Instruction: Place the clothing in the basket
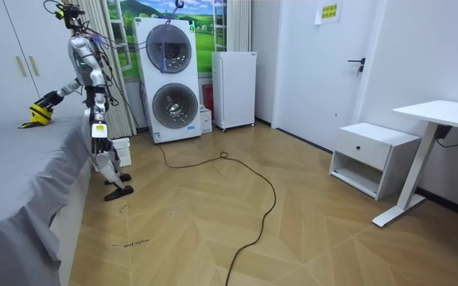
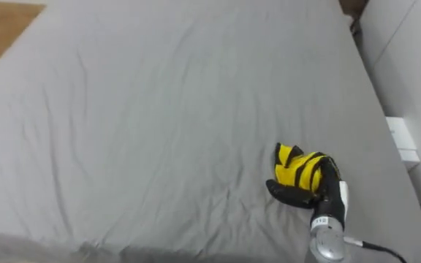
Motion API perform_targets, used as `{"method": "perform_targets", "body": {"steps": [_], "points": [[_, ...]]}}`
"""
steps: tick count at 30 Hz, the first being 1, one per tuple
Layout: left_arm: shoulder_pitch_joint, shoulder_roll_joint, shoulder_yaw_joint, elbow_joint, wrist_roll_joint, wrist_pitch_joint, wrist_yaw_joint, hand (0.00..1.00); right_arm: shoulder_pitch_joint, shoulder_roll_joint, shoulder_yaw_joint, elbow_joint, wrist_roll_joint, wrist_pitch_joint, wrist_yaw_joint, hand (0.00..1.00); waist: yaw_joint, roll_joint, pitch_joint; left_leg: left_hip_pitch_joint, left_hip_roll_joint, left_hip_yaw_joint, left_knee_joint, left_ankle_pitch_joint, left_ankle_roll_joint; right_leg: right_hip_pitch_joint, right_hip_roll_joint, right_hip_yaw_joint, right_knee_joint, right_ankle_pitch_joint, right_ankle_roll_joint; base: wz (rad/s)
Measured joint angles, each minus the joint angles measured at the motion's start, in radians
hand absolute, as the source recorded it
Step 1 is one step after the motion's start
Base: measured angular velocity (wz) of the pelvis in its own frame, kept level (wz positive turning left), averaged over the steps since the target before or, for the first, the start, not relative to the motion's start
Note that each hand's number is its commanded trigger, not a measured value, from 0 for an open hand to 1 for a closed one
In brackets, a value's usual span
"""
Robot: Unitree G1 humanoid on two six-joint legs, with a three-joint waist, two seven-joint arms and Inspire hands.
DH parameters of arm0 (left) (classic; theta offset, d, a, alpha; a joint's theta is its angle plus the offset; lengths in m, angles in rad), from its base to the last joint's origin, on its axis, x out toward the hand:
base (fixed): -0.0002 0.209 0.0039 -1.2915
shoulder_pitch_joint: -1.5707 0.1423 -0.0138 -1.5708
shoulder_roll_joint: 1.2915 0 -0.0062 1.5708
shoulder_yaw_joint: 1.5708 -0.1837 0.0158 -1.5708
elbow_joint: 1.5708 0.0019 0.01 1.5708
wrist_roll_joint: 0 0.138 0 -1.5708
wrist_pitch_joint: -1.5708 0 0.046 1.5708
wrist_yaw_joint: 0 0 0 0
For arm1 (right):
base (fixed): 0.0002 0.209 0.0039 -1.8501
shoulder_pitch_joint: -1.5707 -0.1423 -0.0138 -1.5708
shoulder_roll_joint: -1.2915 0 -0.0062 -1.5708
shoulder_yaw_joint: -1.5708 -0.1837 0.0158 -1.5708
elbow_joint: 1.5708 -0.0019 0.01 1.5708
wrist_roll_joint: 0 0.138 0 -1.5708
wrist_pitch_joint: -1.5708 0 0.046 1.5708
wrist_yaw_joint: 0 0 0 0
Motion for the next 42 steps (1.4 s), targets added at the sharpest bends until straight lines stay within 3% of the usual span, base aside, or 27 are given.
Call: {"method": "perform_targets", "body": {"steps": [3,6,8,13,21,25,28,37,38,39,40,42], "points": [[0.000,-0.003,-0.003,-0.001,0.006,0.012,0.000,0.00,-0.012,-0.016,0.000,-0.002,-0.009,-0.012,-0.060,0.00,0.006,0.001,-0.0076,0.055,-0.041,0.022,-0.088,0.031,0.012,0.004,-0.029,-0.002,-0.016,0.002,0.015,-0.12],[-0.004,-0.003,-0.006,-0.003,0.005,0.023,0.000,0.00,-0.021,-0.017,0.001,-0.002,-0.008,-0.021,-0.107,0.00,0.005,0.008,-0.0050,0.066,-0.057,0.027,-0.140,0.053,0.017,0.001,-0.041,-0.002,-0.024,0.002,0.017,-0.02],[-0.006,-0.003,-0.005,-0.003,0.004,0.026,0.000,0.00,-0.021,-0.017,0.002,-0.002,-0.009,-0.021,-0.125,0.00,0.005,0.007,-0.0034,0.068,-0.060,0.027,-0.160,0.063,0.016,-0.006,-0.048,-0.001,-0.028,0.002,0.018,0.00],[-0.045,-0.002,0.005,0.001,0.003,0.036,-0.014,0.00,-0.056,-0.020,0.001,-0.003,-0.016,-0.021,-0.166,0.00,0.008,-0.014,0.0104,0.033,-0.064,0.020,-0.172,0.080,0.014,-0.043,-0.048,0.000,-0.033,0.001,0.018,0.07],[-0.105,0.000,0.002,0.000,-0.048,0.044,-0.032,0.00,-0.101,-0.018,0.018,0.093,-0.030,-0.021,-0.159,0.00,0.005,-0.011,0.0081,0.006,-0.070,0.018,-0.172,0.081,0.014,-0.053,-0.049,-0.019,-0.051,0.010,0.022,0.03],[-0.108,0.001,0.002,0.000,-0.048,0.051,-0.033,0.00,-0.100,-0.020,0.021,0.156,-0.073,-0.006,-0.149,0.00,0.005,-0.011,0.0080,-0.011,-0.072,0.014,-0.173,0.081,0.014,-0.070,-0.051,-0.022,-0.051,0.010,0.023,0.01],[-0.113,0.004,-0.005,0.001,-0.047,0.056,-0.042,0.00,-0.101,-0.043,0.042,0.232,-0.090,-0.006,-0.135,0.00,0.007,-0.012,0.0067,-0.016,-0.073,0.006,-0.175,0.081,0.014,-0.072,-0.052,-0.028,-0.056,0.010,0.023,0.07],[-0.112,0.018,-0.003,-0.001,-0.047,0.059,-0.046,0.00,-0.110,-0.053,0.047,0.423,-0.170,0.014,-0.100,0.02,0.008,-0.021,-0.0015,-0.023,-0.073,-0.010,-0.176,0.081,0.014,-0.061,-0.047,-0.042,-0.083,0.013,0.023,0.05],[-0.112,0.018,0.000,-0.001,-0.048,0.059,-0.046,0.00,-0.118,-0.055,0.048,0.441,-0.177,0.013,-0.094,0.53,0.008,-0.020,-0.0013,-0.023,-0.073,-0.010,-0.176,0.081,0.014,-0.059,-0.048,-0.044,-0.084,0.013,0.024,0.00],[-0.114,0.018,0.002,-0.001,-0.047,0.061,-0.047,0.00,-0.120,-0.057,0.050,0.463,-0.185,0.013,-0.092,0.90,0.007,-0.021,-0.0013,-0.022,-0.073,-0.011,-0.175,0.081,0.014,-0.055,-0.048,-0.050,-0.084,0.013,0.024,0.08],[-0.115,0.018,0.002,-0.002,-0.047,0.061,-0.047,0.00,-0.120,-0.058,0.051,0.471,-0.186,0.013,-0.091,1.00,0.006,-0.021,-0.0012,-0.022,-0.073,-0.011,-0.175,0.081,0.014,-0.053,-0.048,-0.054,-0.085,0.013,0.024,0.14],[-0.117,0.018,0.001,-0.003,-0.047,0.061,-0.048,0.00,-0.123,-0.064,0.050,0.493,-0.192,0.013,-0.086,1.00,0.007,-0.022,-0.0019,-0.024,-0.073,-0.011,-0.175,0.081,0.014,-0.052,-0.049,-0.062,-0.085,0.013,0.024,0.11]]}}
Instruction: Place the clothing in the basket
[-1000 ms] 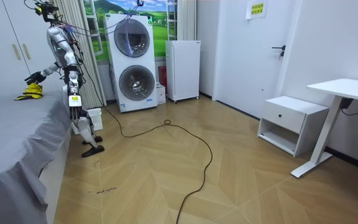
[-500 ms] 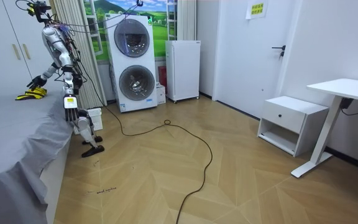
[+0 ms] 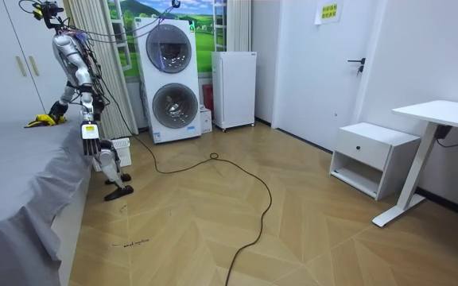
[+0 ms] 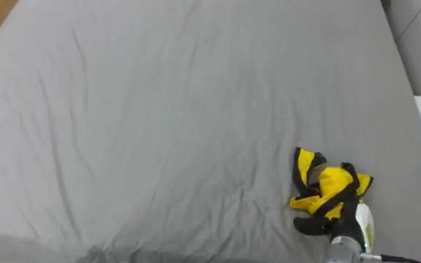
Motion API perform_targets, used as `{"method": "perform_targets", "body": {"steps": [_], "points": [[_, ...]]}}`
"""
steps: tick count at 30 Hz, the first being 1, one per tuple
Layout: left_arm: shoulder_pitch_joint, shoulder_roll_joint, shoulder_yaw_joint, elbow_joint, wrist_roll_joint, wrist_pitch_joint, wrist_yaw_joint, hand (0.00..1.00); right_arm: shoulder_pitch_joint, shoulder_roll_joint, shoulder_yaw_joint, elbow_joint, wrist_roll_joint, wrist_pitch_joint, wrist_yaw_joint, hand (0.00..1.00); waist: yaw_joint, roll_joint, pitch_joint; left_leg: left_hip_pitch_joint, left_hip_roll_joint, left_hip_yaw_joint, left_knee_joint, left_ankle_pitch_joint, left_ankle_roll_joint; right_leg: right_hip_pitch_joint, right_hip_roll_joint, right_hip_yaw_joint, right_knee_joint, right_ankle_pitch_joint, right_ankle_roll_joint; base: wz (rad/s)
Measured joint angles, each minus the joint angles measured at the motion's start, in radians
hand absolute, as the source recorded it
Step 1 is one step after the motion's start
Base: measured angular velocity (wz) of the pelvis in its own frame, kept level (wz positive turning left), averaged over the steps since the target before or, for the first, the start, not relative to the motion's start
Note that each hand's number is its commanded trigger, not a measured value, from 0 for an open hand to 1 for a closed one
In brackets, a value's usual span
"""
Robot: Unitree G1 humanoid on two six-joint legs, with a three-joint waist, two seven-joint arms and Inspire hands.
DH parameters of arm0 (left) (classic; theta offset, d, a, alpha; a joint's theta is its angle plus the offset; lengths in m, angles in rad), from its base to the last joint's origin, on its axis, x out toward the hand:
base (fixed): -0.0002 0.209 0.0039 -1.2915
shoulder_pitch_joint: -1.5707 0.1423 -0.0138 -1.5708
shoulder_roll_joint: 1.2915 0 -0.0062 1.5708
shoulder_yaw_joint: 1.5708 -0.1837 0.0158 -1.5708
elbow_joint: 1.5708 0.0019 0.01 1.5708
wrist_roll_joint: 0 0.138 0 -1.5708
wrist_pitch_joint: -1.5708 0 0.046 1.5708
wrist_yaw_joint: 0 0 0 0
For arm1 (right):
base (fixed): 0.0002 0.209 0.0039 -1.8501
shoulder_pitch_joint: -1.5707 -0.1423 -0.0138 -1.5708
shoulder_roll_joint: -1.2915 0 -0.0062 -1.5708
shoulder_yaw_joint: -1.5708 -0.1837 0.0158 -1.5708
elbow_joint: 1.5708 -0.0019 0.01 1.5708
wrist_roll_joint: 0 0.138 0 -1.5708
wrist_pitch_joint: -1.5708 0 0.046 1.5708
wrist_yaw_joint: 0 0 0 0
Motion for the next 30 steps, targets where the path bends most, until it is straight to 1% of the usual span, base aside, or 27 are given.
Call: {"method": "perform_targets", "body": {"steps": [4,5,6,8,10,13,15,16,18,22,28,30], "points": [[0.000,0.005,0.000,0.000,0.002,0.004,0.000,0.00,0.004,-0.028,-0.002,0.005,-0.011,0.002,0.000,1.00,-0.001,-0.002,0.0002,-0.009,0.000,0.000,0.004,0.000,0.001,0.000,-0.001,-0.008,-0.007,0.000,0.000,0.07],[0.000,0.012,0.000,0.000,0.003,0.007,0.000,0.00,0.008,-0.043,-0.002,0.012,-0.011,0.005,0.000,1.00,-0.001,-0.005,-0.0010,-0.009,0.000,0.000,0.003,0.001,0.002,0.000,-0.001,-0.012,-0.018,0.001,0.000,0.08],[0.000,0.019,0.000,-0.001,0.003,0.010,0.000,0.00,0.010,-0.047,-0.002,0.018,-0.011,0.016,0.000,1.00,0.000,-0.008,-0.0029,-0.010,0.001,0.000,0.003,0.001,0.002,0.001,0.000,-0.014,-0.018,0.001,0.000,0.08],[0.000,0.021,0.000,-0.001,0.002,0.011,0.000,0.00,0.010,-0.056,-0.002,0.028,-0.011,0.023,0.000,1.00,0.001,-0.010,-0.0029,-0.010,0.001,0.001,0.002,0.001,0.002,0.001,0.000,-0.016,-0.017,0.001,0.000,0.03],[0.000,0.021,-0.001,-0.001,0.001,0.011,0.000,0.00,0.012,-0.052,-0.001,0.035,-0.011,0.024,0.002,1.00,0.001,-0.011,-0.0022,-0.010,0.000,0.001,0.001,0.001,0.002,0.000,0.001,-0.017,-0.017,0.001,0.000,0.00],[-0.003,0.020,-0.008,-0.005,0.000,0.010,0.000,0.00,0.016,-0.044,-0.001,0.039,-0.004,0.035,0.018,1.00,0.001,-0.011,-0.0012,-0.009,0.000,0.003,0.000,0.001,0.002,0.000,0.000,-0.017,-0.018,0.001,0.000,-0.01],[-0.003,0.021,-0.017,-0.007,-0.007,0.003,0.000,0.00,0.015,-0.044,-0.002,0.039,0.022,0.032,0.028,1.00,-0.001,-0.005,0.0031,-0.006,0.000,0.006,-0.001,0.001,0.002,-0.001,0.001,-0.011,-0.017,0.001,0.000,-0.07],[-0.003,0.021,-0.018,-0.007,-0.017,-0.002,0.000,0.00,0.016,-0.044,-0.003,0.039,0.025,0.032,0.031,1.00,-0.002,-0.005,0.0035,-0.006,0.000,0.007,-0.001,0.001,0.002,-0.001,0.001,-0.010,-0.018,0.001,0.000,-0.07],[-0.003,0.021,-0.024,-0.007,-0.037,-0.010,0.000,0.00,0.018,-0.044,-0.002,0.037,0.033,0.031,0.047,1.00,-0.003,-0.005,0.0039,-0.004,0.001,0.010,-0.001,0.001,0.002,0.000,0.001,-0.002,-0.019,0.001,0.000,-0.07],[-0.003,0.021,-0.047,-0.008,-0.058,-0.014,0.000,0.00,0.017,-0.044,-0.001,0.036,0.041,0.030,0.060,1.00,-0.004,-0.006,0.0035,-0.004,0.001,0.015,-0.002,0.001,0.002,0.000,0.000,0.006,-0.017,0.001,0.000,-0.05],[-0.002,0.021,-0.046,-0.010,-0.058,-0.014,-0.006,0.00,0.021,-0.044,-0.015,0.033,0.047,0.022,0.081,1.00,-0.003,-0.010,0.0041,0.012,0.001,0.017,-0.014,0.001,0.002,0.003,0.000,0.012,-0.016,0.002,0.001,-0.03],[0.000,0.021,-0.042,-0.010,-0.056,-0.015,-0.021,0.00,0.026,-0.044,-0.028,0.021,0.046,0.023,0.093,1.00,-0.003,-0.014,0.0060,0.027,0.001,0.017,-0.024,0.001,0.002,0.011,0.000,0.023,-0.017,0.002,0.001,-0.08]]}}
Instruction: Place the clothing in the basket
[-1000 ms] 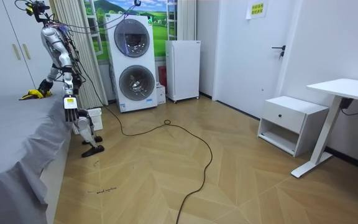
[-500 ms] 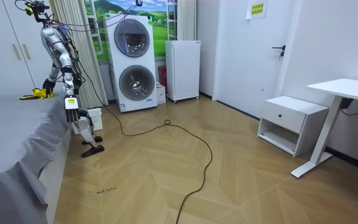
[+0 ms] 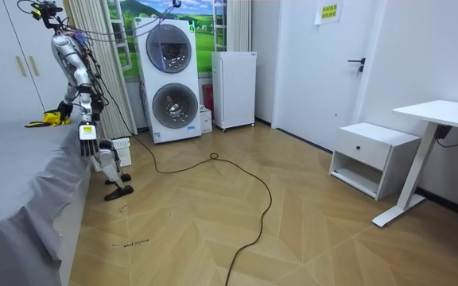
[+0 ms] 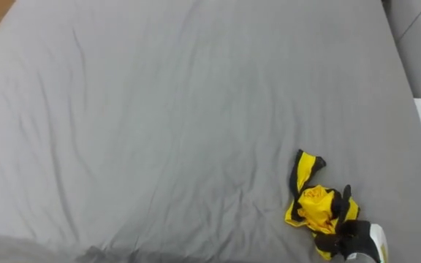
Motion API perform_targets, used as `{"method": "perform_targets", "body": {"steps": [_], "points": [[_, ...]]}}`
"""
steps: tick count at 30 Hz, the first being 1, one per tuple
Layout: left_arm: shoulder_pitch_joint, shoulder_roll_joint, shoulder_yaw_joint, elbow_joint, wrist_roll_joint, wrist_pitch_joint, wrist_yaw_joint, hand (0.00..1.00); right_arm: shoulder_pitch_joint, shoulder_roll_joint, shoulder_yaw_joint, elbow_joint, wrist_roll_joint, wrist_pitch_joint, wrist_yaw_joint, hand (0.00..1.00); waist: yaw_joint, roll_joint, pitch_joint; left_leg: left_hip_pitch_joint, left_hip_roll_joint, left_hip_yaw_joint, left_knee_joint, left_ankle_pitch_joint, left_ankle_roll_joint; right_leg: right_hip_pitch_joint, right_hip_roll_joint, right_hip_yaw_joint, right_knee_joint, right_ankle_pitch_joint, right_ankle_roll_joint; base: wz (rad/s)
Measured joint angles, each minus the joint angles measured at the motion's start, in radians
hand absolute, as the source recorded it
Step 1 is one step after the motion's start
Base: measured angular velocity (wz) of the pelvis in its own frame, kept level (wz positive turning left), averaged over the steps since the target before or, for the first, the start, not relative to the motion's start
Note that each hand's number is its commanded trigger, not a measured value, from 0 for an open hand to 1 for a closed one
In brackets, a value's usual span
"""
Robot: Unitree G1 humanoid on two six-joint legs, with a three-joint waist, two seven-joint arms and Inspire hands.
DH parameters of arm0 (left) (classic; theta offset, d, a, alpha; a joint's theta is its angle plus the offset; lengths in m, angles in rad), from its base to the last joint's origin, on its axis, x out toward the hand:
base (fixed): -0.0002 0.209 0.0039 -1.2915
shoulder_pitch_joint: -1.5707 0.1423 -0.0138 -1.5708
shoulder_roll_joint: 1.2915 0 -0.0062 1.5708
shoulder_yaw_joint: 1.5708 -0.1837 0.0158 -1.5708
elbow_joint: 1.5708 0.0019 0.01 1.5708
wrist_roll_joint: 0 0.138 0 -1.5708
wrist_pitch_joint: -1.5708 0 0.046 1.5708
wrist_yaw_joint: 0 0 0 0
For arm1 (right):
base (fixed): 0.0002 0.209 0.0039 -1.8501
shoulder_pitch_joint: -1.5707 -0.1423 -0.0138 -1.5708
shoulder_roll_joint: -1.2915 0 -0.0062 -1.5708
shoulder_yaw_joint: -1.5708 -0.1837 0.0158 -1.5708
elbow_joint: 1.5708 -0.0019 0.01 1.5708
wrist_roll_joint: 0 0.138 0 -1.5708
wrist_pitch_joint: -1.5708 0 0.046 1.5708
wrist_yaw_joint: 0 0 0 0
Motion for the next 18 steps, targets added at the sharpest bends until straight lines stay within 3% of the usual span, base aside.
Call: {"method": "perform_targets", "body": {"steps": [2,5,8,9,12,18], "points": [[0.002,0.001,0.011,0.001,0.001,-0.002,0.000,0.00,0.008,0.000,-0.012,-0.018,0.002,0.000,0.009,1.00,0.001,-0.006,0.0038,0.016,0.000,0.000,-0.010,0.000,0.000,0.007,0.000,0.006,-0.001,0.000,0.000,-0.12],[0.005,0.002,0.035,0.002,-0.001,-0.005,0.003,0.00,0.008,-0.001,-0.026,-0.021,0.002,0.001,0.035,1.00,-0.004,-0.018,-0.0010,0.025,-0.001,0.000,-0.016,0.000,0.000,0.014,0.003,0.011,-0.001,-0.001,0.001,-0.09],[0.009,0.002,0.054,0.004,0.000,-0.004,0.002,0.00,0.009,-0.002,-0.052,-0.050,0.031,0.020,0.046,1.00,-0.003,-0.027,-0.0008,0.062,-0.002,0.018,-0.034,0.000,0.000,0.040,0.005,0.026,-0.002,-0.002,0.003,-0.16],[0.013,0.001,0.073,-0.001,0.004,-0.003,0.002,0.00,0.018,-0.004,-0.056,-0.099,0.032,0.039,0.048,1.00,-0.003,-0.031,-0.0017,0.081,-0.002,0.029,-0.041,0.000,0.000,0.051,0.005,0.037,-0.002,-0.003,0.005,-0.23],[0.013,0.002,0.114,-0.009,0.036,0.002,0.002,0.00,0.036,-0.006,-0.082,-0.214,0.018,0.043,0.066,1.00,-0.027,-0.039,0.0013,0.118,-0.005,0.042,-0.046,0.000,0.000,0.083,0.003,0.053,-0.006,-0.006,0.009,-0.11],[0.006,0.000,0.130,-0.034,0.048,0.012,0.000,0.00,0.086,-0.011,-0.137,-0.453,0.020,0.066,0.075,1.00,-0.055,-0.051,-0.0035,0.163,-0.008,0.066,-0.048,0.000,0.000,0.116,0.000,0.066,-0.011,-0.007,0.013,-0.09]]}}
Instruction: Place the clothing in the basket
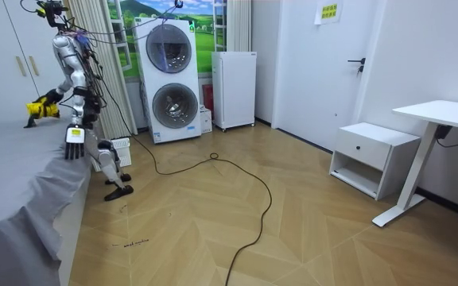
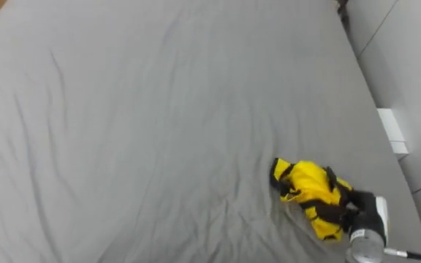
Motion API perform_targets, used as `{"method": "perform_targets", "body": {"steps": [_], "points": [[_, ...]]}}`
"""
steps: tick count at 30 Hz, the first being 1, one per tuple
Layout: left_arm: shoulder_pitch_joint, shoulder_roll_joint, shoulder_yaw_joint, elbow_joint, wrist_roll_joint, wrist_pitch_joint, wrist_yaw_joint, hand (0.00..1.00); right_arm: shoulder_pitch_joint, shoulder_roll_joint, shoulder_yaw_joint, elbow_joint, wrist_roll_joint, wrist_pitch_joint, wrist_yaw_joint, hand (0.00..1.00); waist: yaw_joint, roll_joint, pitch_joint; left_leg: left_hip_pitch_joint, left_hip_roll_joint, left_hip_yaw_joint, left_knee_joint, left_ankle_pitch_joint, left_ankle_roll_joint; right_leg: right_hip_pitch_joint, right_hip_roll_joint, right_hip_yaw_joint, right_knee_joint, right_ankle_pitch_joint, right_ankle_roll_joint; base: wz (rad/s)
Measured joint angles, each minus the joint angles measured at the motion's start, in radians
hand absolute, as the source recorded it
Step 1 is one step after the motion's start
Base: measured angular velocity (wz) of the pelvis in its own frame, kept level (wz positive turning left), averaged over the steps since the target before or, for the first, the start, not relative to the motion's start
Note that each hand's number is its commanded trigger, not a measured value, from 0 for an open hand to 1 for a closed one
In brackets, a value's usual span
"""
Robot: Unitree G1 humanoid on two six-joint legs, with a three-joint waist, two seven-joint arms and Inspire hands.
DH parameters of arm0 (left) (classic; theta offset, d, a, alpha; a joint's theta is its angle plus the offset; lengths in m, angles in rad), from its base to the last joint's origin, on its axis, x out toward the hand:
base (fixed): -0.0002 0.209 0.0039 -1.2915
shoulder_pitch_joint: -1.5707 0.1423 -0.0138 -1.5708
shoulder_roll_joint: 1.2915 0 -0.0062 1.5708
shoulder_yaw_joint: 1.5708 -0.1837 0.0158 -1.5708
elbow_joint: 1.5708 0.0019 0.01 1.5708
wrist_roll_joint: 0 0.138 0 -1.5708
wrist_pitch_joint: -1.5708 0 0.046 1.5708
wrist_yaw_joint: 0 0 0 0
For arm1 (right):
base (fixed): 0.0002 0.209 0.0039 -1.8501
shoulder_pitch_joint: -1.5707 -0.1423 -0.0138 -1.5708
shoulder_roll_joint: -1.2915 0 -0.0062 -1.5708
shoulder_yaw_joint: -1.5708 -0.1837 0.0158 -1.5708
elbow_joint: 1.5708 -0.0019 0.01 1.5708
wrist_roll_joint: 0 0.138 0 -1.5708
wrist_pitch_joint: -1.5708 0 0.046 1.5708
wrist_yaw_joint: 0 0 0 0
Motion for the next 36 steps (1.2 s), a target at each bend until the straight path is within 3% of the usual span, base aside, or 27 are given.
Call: {"method": "perform_targets", "body": {"steps": [7,11,14,18,26,28,30,34,36], "points": [[0.013,-0.005,0.046,-0.032,0.031,0.022,-0.030,0.00,0.006,-0.005,-0.121,-0.097,-0.012,0.013,0.000,1.00,-0.038,-0.016,0.0017,0.040,-0.001,0.000,-0.001,0.000,0.000,0.029,0.003,0.034,-0.001,-0.002,0.002,-0.10],[0.041,-0.005,0.071,-0.032,0.033,0.023,-0.040,0.00,0.048,-0.006,-0.190,-0.122,-0.003,0.017,-0.001,1.00,-0.057,-0.024,-0.0029,0.057,-0.002,0.007,-0.003,-0.001,-0.001,0.034,0.006,0.055,-0.001,-0.002,0.003,-0.19],[0.054,-0.005,0.072,-0.032,0.039,0.037,-0.038,0.00,0.079,-0.006,-0.227,-0.124,-0.003,0.025,-0.002,1.00,-0.085,-0.022,-0.0025,0.063,-0.001,0.045,-0.007,-0.001,-0.001,0.031,0.007,0.074,0.002,-0.002,0.003,-0.18],[0.073,-0.004,0.092,-0.044,0.054,0.071,-0.034,0.00,0.122,-0.006,-0.248,-0.123,0.002,0.057,-0.006,1.00,-0.095,-0.019,-0.0002,0.077,0.011,0.138,-0.021,-0.004,-0.002,0.010,0.023,0.135,0.013,0.000,0.004,-0.36],[0.079,0.000,0.109,-0.044,0.140,0.127,-0.040,0.00,0.182,-0.006,-0.267,-0.075,-0.002,0.065,0.000,1.00,-0.142,-0.013,0.0029,0.057,0.012,0.186,-0.021,-0.004,-0.001,-0.038,0.029,0.184,0.018,0.009,0.006,-0.21],[0.087,0.000,0.110,-0.044,0.147,0.136,-0.045,0.00,0.201,-0.005,-0.269,-0.074,-0.011,0.065,0.000,1.00,-0.146,-0.005,0.0027,0.056,0.016,0.211,-0.021,-0.009,-0.002,-0.047,0.036,0.204,0.016,0.013,0.006,-0.34],[0.086,0.002,0.109,-0.046,0.149,0.166,-0.050,0.00,0.211,-0.005,-0.277,-0.073,-0.011,0.065,-0.004,1.00,-0.167,0.015,0.0031,0.040,0.027,0.231,-0.020,-0.029,-0.002,-0.082,0.051,0.227,0.032,0.017,0.007,-0.33],[0.083,0.007,0.107,-0.046,0.151,0.197,-0.050,0.00,0.216,-0.005,-0.277,-0.030,-0.010,0.065,-0.005,1.00,-0.202,0.018,0.0033,0.003,0.025,0.253,-0.010,-0.029,-0.001,-0.144,0.053,0.255,0.070,0.021,0.008,-0.27],[0.067,0.008,0.095,-0.039,0.150,0.211,-0.049,0.00,0.216,-0.005,-0.276,-0.024,0.003,0.065,-0.005,1.00,-0.214,0.029,0.0078,-0.035,0.026,0.284,-0.002,-0.030,0.001,-0.197,0.056,0.273,0.086,0.027,0.014,-0.29]]}}
